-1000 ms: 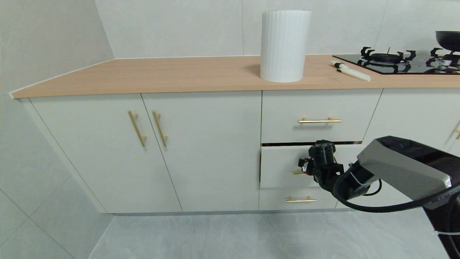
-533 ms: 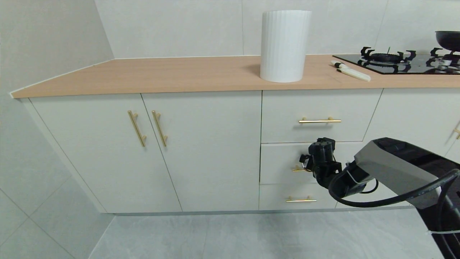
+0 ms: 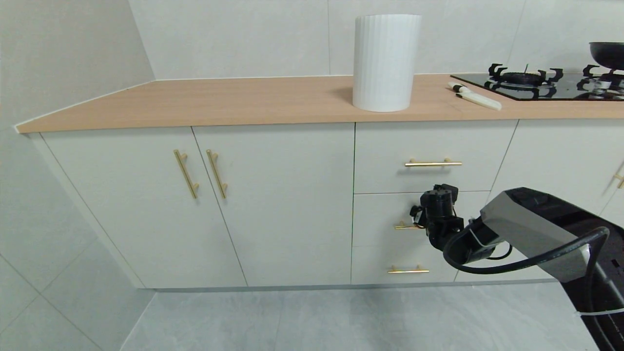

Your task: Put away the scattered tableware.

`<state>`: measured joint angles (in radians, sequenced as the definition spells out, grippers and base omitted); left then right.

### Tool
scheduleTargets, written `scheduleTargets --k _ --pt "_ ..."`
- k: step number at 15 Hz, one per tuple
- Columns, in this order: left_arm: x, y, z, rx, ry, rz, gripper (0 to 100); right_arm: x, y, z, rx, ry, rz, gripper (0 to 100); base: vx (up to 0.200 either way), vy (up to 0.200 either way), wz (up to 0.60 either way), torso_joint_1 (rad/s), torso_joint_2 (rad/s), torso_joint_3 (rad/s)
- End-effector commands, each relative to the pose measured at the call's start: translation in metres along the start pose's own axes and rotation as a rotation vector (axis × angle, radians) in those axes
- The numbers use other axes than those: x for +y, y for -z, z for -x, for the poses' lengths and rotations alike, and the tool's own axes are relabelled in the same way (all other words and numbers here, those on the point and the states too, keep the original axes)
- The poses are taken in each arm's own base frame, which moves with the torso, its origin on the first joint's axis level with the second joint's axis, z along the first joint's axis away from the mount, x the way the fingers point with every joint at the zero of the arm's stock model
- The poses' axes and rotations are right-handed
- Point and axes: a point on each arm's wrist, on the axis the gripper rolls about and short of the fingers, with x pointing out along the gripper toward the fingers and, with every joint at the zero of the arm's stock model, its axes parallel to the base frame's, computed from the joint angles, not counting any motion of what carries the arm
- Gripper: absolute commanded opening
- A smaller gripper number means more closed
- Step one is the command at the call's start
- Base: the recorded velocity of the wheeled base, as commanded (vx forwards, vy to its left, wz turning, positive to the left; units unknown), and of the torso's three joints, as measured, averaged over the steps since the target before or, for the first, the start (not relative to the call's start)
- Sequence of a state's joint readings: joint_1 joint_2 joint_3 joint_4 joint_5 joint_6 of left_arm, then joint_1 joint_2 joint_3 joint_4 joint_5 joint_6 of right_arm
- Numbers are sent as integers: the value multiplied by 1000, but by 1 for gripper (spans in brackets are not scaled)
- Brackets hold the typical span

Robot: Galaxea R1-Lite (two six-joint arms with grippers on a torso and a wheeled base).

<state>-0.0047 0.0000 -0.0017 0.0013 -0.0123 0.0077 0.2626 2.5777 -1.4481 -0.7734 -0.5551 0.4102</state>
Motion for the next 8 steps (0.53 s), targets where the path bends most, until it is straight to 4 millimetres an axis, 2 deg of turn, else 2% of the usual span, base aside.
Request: scheduleTargets --k 1,5,8 --pt "0 0 0 0 0 0 100 0 -3 1 -8 -1 -6 100 0 0 0 0 0 0" --pt "0 0 0 0 0 0 100 -4 -6 11 7 12 10 100 0 0 0 0 0 0" --pt "0 0 0 0 0 0 100 -16 -19 47 56 11 48 100 0 0 0 0 0 0"
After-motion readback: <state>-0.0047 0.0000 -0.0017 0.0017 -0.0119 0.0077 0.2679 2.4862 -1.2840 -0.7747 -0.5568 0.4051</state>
